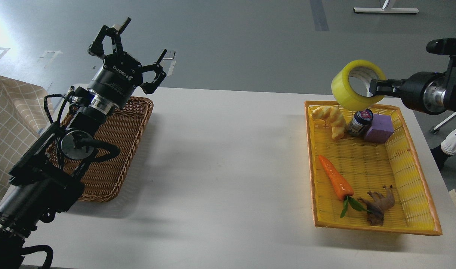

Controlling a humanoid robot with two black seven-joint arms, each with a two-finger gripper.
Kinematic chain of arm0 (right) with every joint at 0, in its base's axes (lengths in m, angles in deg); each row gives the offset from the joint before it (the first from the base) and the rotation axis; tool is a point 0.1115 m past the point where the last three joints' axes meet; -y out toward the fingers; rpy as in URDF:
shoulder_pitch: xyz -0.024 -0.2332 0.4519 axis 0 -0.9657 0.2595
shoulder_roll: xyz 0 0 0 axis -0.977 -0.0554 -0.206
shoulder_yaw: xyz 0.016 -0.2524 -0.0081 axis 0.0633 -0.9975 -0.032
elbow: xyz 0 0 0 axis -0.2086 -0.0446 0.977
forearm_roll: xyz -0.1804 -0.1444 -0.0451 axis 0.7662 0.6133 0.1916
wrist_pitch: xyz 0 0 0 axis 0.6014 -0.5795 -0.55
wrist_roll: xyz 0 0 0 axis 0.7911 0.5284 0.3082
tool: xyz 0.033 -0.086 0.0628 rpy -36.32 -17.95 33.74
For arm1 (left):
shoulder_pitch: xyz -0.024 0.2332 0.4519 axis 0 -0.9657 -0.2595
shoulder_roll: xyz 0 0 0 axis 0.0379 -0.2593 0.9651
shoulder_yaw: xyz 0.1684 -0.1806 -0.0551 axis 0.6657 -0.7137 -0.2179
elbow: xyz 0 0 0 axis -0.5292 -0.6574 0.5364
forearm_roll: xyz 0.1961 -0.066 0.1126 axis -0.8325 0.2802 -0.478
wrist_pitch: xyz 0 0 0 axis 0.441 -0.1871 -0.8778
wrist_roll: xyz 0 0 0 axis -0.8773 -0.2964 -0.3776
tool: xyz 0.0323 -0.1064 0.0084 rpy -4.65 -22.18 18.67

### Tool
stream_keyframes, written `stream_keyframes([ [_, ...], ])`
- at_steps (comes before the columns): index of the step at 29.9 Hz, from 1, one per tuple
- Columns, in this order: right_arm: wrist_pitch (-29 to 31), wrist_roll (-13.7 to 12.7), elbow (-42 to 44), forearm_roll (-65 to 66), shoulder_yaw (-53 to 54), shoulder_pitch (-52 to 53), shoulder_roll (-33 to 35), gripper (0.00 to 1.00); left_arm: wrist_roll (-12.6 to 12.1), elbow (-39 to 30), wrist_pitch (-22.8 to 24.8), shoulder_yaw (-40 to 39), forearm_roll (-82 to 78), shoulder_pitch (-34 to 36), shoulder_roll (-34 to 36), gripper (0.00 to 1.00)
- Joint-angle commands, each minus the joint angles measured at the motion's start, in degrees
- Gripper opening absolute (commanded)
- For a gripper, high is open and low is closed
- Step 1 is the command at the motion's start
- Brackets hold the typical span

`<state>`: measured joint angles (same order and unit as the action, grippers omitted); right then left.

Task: Place and transfer tape with both arms
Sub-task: 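Carry the tape roll out of the tray toward the table center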

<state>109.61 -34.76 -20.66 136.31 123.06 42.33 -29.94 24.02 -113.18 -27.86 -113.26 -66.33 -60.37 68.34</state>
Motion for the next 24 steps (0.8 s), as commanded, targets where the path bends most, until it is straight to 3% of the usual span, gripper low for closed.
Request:
stream_keyframes([
  [1,0.0,0.1,0.8,0.5,-0.4,0.4,-4.6,0.0,0.0,-0.1,0.0,0.0,0.0,0.0,0.0,0.98],
  [12,0.0,0.1,5.2,0.6,-8.0,5.6,-15.7,0.0,0.0,-0.1,0.0,0.0,0.0,0.2,-0.4,0.98],
  [24,0.0,0.1,16.0,0.7,-15.1,8.2,-32.0,0.0,0.0,-0.2,0.0,-0.1,0.0,0.9,-0.9,0.98],
])
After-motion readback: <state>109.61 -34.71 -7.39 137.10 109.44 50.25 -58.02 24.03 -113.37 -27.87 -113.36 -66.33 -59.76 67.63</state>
